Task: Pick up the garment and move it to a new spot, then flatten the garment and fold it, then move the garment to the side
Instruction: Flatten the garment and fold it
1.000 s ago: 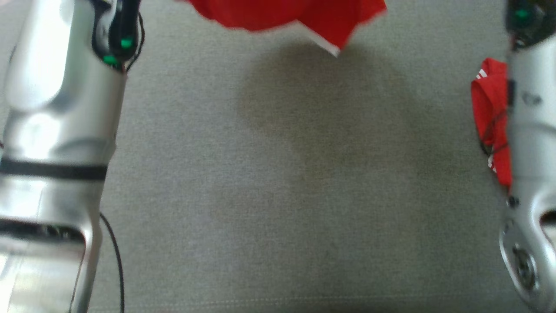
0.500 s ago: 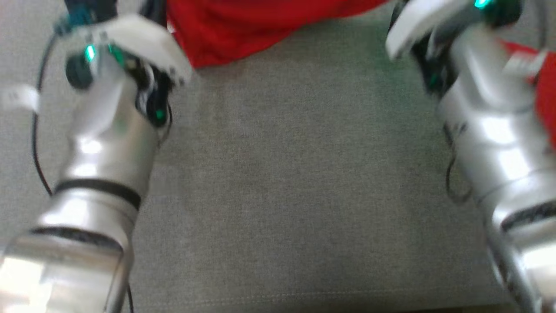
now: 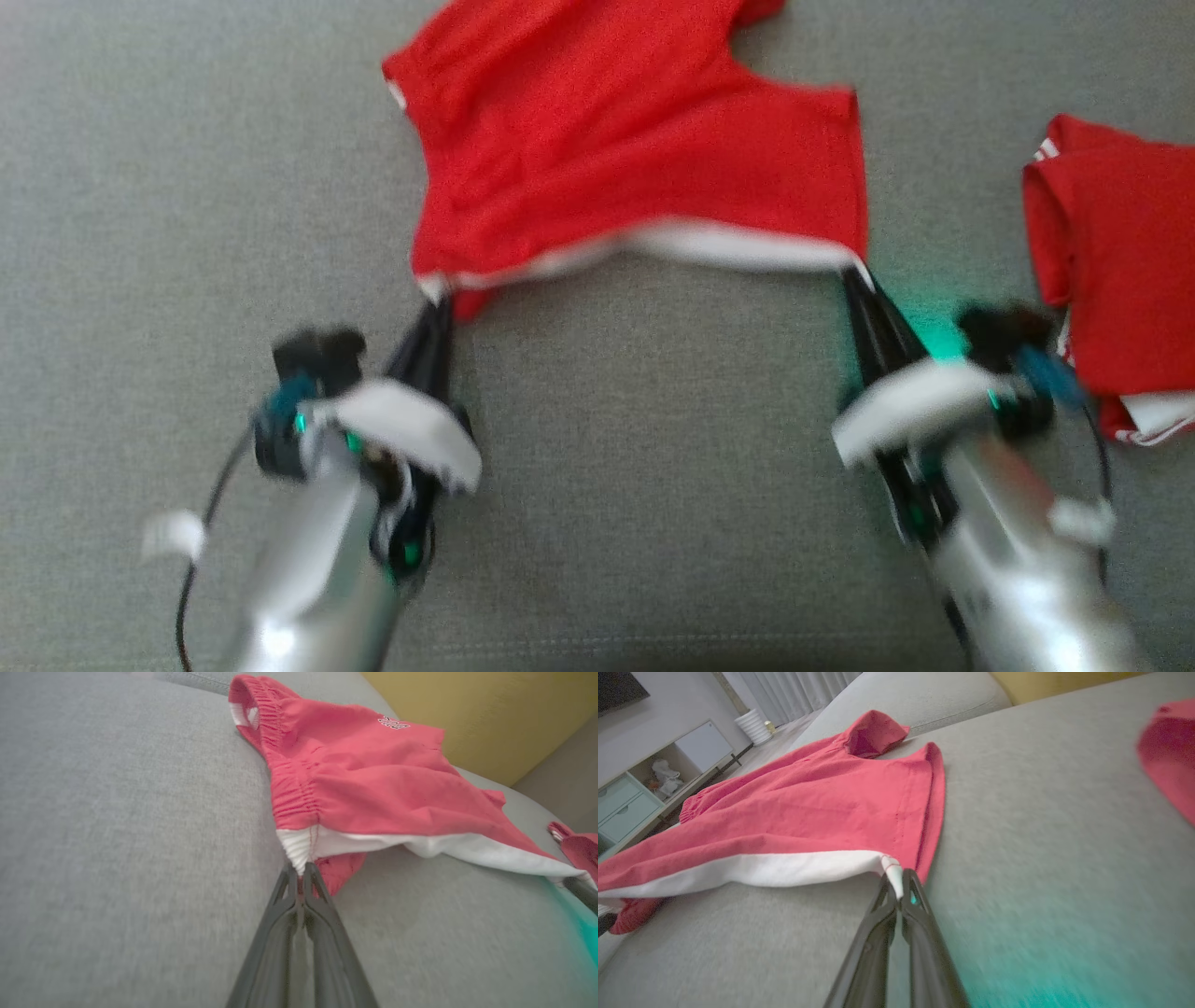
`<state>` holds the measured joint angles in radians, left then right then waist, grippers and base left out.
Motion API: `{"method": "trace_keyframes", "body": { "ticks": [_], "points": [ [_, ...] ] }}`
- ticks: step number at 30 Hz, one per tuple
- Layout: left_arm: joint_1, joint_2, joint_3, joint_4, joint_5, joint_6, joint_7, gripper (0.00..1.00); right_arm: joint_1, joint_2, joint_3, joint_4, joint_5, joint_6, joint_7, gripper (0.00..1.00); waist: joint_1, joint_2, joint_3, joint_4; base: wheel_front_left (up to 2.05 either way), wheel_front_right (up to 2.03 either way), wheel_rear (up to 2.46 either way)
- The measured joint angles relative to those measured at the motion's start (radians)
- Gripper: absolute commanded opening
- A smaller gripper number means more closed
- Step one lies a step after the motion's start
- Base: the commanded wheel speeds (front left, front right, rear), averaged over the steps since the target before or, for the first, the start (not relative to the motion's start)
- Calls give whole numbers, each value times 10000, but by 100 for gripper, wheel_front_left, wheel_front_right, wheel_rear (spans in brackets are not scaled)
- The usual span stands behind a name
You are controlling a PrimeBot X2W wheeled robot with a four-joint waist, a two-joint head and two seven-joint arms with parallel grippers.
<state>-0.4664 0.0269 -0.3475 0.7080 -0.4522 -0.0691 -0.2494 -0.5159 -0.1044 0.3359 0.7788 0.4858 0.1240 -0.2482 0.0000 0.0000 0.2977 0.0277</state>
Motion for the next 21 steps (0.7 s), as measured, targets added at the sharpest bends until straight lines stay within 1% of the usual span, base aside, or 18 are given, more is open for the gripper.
{"method": "trace_keyframes", "body": {
  "ticks": [3,5,9,13,17,21],
  "points": [
    [1278,130,77,-1241,280,4,0,0,1729,-102,-688,-1363,-19,0,2,0,0,0,-300,-6,0,0,0],
    [2122,368,213,-2046,290,100,0,0,3072,-67,-1028,-2362,-113,0,203,0,0,0,-524,-26,0,0,0],
    [3630,832,491,-3306,253,453,44,0,5496,217,-1837,-4663,-642,2,1396,0,0,0,-970,-92,0,0,0],
    [4898,940,539,-4755,123,938,667,0,7310,546,-2493,-6893,-1083,2,2786,0,0,0,-1409,-145,0,0,0],
    [5961,1039,640,-6119,10,1429,1267,0,8741,642,-2809,-8412,-1204,2,3816,0,-1,0,-1808,-126,0,0,0],
    [6921,1101,673,-7129,-105,1883,1716,0,9711,669,-2949,-9240,-941,2,4395,0,-1,0,-2147,-68,0,0,0]
  ]
}}
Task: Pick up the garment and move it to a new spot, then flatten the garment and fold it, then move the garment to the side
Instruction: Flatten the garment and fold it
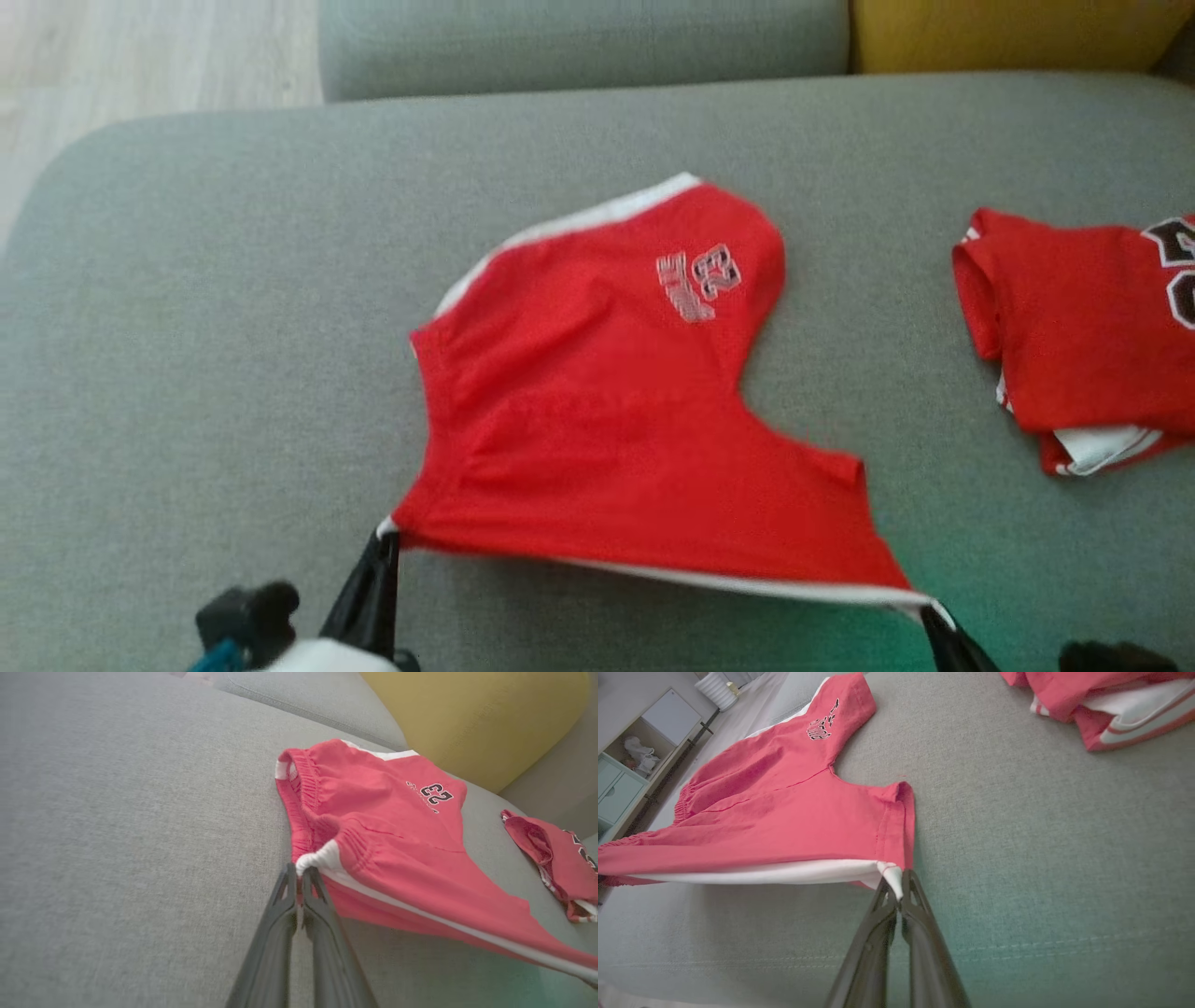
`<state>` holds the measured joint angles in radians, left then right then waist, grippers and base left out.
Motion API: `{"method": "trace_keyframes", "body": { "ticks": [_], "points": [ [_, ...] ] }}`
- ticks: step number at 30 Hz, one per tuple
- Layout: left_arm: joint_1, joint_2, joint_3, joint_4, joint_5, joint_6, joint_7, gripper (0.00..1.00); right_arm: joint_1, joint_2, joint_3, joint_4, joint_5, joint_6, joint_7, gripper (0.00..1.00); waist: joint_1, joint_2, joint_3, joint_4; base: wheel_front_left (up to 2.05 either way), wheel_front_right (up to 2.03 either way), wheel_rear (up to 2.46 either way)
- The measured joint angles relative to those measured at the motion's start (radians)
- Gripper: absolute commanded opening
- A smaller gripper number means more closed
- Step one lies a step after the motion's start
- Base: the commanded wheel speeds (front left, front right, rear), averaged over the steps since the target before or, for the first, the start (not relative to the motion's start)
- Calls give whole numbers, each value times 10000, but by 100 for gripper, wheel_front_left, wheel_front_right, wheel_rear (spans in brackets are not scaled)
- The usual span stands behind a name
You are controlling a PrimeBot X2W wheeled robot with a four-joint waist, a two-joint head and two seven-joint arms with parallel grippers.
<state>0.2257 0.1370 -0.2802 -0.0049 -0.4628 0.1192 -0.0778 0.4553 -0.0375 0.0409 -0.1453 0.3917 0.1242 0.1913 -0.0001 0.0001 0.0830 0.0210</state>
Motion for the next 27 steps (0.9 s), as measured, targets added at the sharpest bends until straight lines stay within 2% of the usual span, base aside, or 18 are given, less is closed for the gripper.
{"method": "trace_keyframes", "body": {
  "ticks": [5,13,17,20,27],
  "points": [
    [666,-4,4,-773,-63,401,288,0,624,40,-219,-602,27,0,420,0,0,0,-219,140,0,0,0],
    [569,58,6,-849,-255,380,598,0,166,59,-426,-821,-554,2,554,0,0,0,-90,256,0,0,0],
    [-506,211,94,-571,-326,121,773,0,-1874,-35,-391,-424,-1062,2,560,0,0,0,297,270,0,0,0],
    [-1713,211,178,-351,-504,-153,763,0,-4010,-604,-144,215,-1103,2,575,0,0,0,726,316,0,0,0],
    [-4214,-59,336,1198,-991,-746,711,0,-8485,-1781,1043,3093,-552,0,627,0,3,-1,1801,683,0,0,0]
  ]
}}
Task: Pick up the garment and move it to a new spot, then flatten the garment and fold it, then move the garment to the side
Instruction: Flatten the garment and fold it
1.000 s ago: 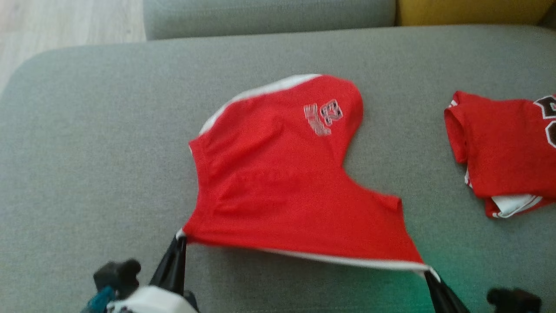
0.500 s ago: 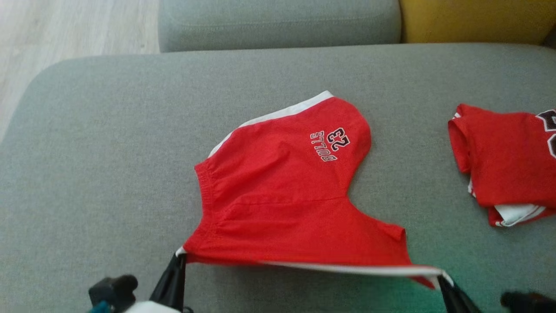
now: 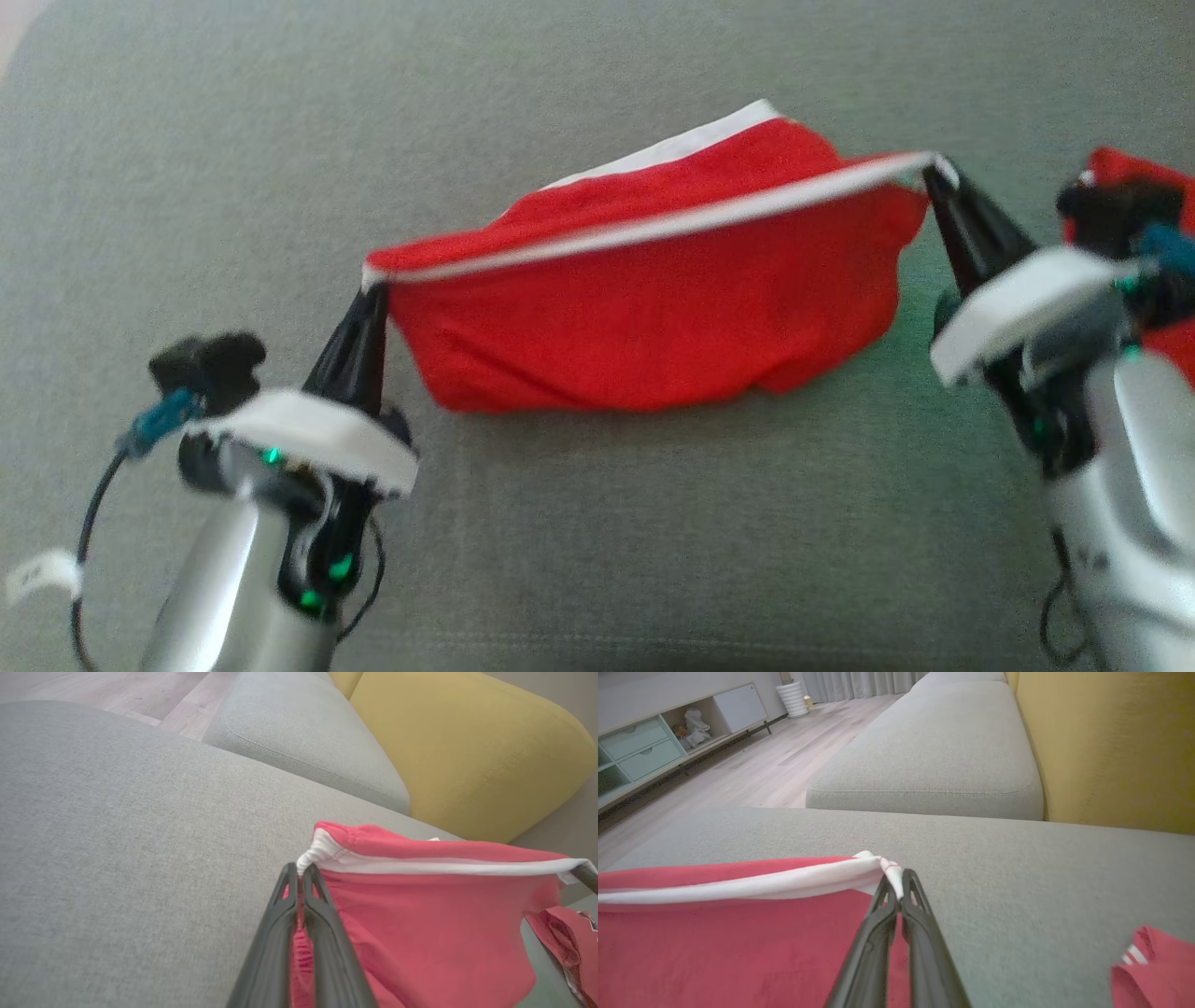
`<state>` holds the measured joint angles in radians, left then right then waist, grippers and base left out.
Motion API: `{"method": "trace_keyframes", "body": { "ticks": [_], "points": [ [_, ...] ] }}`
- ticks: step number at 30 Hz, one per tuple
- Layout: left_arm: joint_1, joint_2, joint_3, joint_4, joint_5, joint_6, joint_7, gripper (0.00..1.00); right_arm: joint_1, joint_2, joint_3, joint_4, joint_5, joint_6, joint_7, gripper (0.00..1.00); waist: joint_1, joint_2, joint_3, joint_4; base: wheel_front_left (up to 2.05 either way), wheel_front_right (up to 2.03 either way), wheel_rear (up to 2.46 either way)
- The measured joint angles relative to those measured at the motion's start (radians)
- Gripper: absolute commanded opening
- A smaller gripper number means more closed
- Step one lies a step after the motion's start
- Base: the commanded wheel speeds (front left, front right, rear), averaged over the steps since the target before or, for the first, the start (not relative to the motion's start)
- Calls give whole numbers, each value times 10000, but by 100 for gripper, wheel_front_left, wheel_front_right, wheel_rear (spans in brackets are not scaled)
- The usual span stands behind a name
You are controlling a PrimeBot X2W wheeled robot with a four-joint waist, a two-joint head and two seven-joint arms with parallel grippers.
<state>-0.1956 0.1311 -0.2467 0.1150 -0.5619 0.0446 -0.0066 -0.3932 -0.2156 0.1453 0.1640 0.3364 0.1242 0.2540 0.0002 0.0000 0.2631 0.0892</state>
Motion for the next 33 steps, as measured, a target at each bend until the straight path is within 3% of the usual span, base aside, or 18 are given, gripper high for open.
{"method": "trace_keyframes", "body": {
  "ticks": [12,13,14,15,21,27,33],
  "points": [
    [-2801,-738,-688,3289,-460,-1014,-209,0,-3638,-589,1478,4489,706,0,-754,0,0,0,937,1218,0,0,0],
    [-2941,-788,-786,3559,-546,-1078,-199,18,-3774,-581,1607,4803,790,0,-853,29,0,0,997,1282,0,0,0],
    [-3059,-809,-922,3806,-589,-1143,-199,46,-3866,-579,1726,5087,861,0,-965,82,0,0,1044,1328,0,0,0],
    [-3136,-826,-1011,4025,-598,-1164,-203,98,-3922,-570,1858,5302,897,0,-1185,100,0,0,1081,1359,0,0,0],
    [-3224,-894,-1237,4646,-506,-1175,-1116,100,-3971,-445,2368,5869,1172,0,-2917,100,-2,0,944,1198,0,0,0],
    [-2853,-734,-999,4140,63,-472,-2205,100,-3707,-422,2276,5285,1074,0,-4512,100,-2,0,550,850,0,0,0],
    [-1947,-288,-454,2445,920,272,-2428,100,-2277,-265,1068,3774,359,0,-4844,100,-3,0,86,422,0,0,0]
  ]
}}
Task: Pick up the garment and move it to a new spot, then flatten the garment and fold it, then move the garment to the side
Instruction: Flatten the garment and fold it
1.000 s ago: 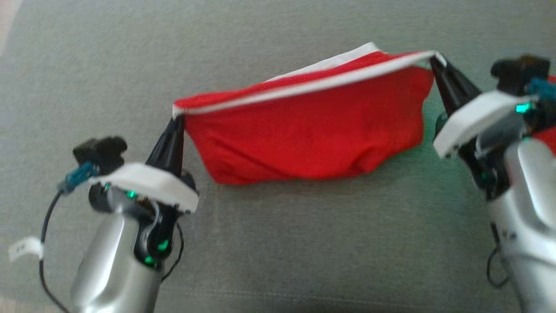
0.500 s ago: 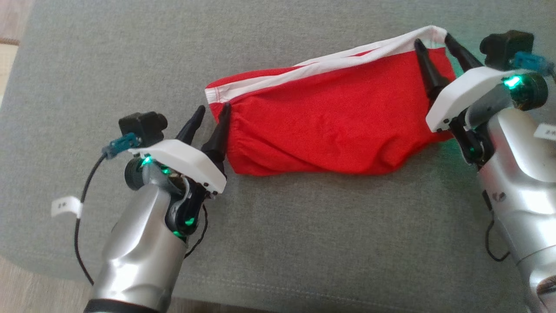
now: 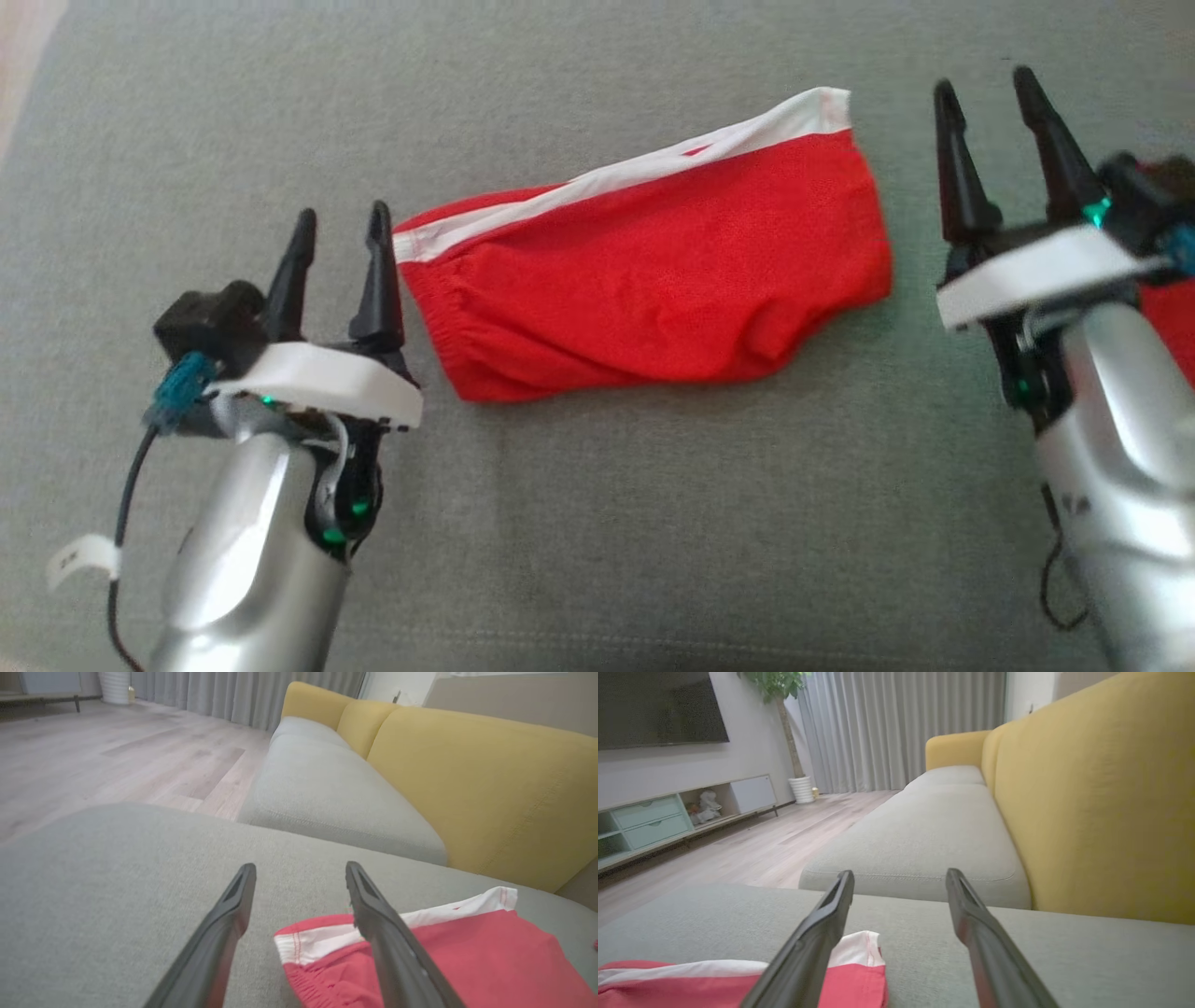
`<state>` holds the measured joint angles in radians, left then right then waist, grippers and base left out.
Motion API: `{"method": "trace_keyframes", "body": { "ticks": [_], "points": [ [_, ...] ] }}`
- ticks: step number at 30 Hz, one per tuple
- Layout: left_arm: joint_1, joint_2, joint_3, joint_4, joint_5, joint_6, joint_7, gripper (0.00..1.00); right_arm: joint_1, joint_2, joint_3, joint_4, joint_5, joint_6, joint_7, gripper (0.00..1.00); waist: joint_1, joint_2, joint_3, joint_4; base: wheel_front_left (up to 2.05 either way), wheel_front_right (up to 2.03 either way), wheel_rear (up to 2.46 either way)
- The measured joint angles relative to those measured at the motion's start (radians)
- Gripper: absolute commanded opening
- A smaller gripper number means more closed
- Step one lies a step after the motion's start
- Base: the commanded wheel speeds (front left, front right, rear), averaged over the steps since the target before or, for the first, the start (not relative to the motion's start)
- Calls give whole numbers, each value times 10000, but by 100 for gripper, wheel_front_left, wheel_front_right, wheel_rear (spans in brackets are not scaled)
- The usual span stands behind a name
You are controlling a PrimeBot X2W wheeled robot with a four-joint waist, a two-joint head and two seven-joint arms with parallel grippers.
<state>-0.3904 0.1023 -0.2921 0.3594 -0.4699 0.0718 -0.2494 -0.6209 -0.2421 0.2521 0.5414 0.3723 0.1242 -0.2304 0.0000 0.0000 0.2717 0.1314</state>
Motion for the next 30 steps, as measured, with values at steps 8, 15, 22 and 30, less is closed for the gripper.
{"method": "trace_keyframes", "body": {
  "ticks": [8,15,22,30],
  "points": [
    [1249,491,128,-1691,1197,380,-6,100,3227,846,-1770,-3843,-1793,0,790,100,0,0,-538,-607,0,0,0],
    [2177,709,-102,-1904,1317,483,29,100,5551,1457,-2433,-5799,-2257,0,2034,100,0,0,-772,-803,0,0,0],
    [2646,826,-151,-2111,1325,639,69,100,6095,1661,-2527,-6452,-2274,0,2397,100,0,0,-789,-815,0,0,0],
    [2654,872,-178,-2240,1325,690,115,100,6114,1708,-2518,-6690,-2332,0,2623,100,0,0,-748,-765,0,0,0]
  ]
}}
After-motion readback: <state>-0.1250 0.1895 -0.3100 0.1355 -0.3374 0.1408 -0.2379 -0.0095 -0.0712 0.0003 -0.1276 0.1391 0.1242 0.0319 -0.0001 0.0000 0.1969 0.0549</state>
